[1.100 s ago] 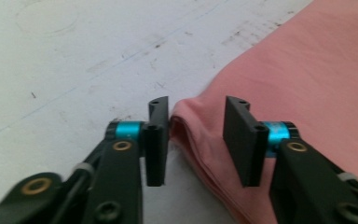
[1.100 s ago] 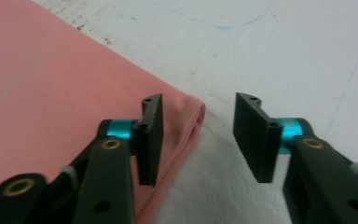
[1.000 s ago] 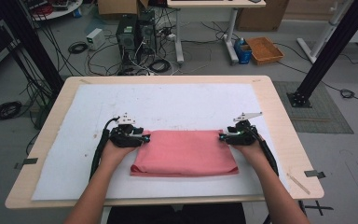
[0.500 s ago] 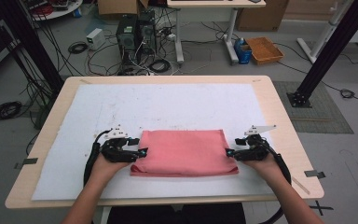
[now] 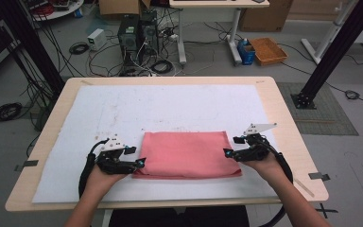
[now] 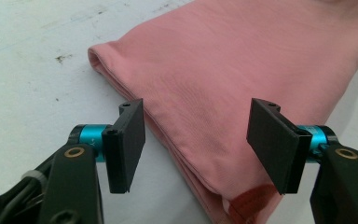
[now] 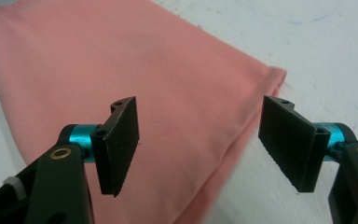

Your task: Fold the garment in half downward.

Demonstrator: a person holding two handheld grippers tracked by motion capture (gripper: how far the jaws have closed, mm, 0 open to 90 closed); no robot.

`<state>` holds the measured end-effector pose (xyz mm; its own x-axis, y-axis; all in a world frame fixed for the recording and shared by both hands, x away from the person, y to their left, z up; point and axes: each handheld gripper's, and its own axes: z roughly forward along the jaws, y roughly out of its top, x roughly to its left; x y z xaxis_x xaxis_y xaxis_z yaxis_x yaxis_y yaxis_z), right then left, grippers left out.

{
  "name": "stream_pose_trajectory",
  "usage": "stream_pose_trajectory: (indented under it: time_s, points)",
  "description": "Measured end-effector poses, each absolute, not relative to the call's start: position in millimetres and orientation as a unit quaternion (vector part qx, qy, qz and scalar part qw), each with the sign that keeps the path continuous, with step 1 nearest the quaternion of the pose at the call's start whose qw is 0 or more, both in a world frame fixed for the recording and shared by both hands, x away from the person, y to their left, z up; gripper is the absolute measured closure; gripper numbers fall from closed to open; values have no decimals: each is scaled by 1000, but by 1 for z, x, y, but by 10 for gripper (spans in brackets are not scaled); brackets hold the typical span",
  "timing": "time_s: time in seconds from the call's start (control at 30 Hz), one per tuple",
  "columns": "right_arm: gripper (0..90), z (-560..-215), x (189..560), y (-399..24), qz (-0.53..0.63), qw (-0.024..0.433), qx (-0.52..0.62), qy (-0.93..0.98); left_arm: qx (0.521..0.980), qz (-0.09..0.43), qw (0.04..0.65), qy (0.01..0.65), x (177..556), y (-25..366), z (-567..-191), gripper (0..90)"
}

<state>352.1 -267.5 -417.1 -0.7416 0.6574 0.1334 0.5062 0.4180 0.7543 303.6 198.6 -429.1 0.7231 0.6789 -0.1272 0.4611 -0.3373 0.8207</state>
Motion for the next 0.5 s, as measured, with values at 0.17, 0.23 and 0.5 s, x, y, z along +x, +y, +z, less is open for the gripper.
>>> stream_pose_trajectory:
  time_s: [0.17,0.23,0.5]
  points:
    - [267,-406,358,-263,428,98,341,831,796,115,483,346,302,203,-425,293]
    - [264,-402,361,-262,437,99,338,827,796,122,484,342,301,204,-423,284]
    - [219,-379,367,-260,468,102,325,815,798,120,479,346,299,205,-423,262]
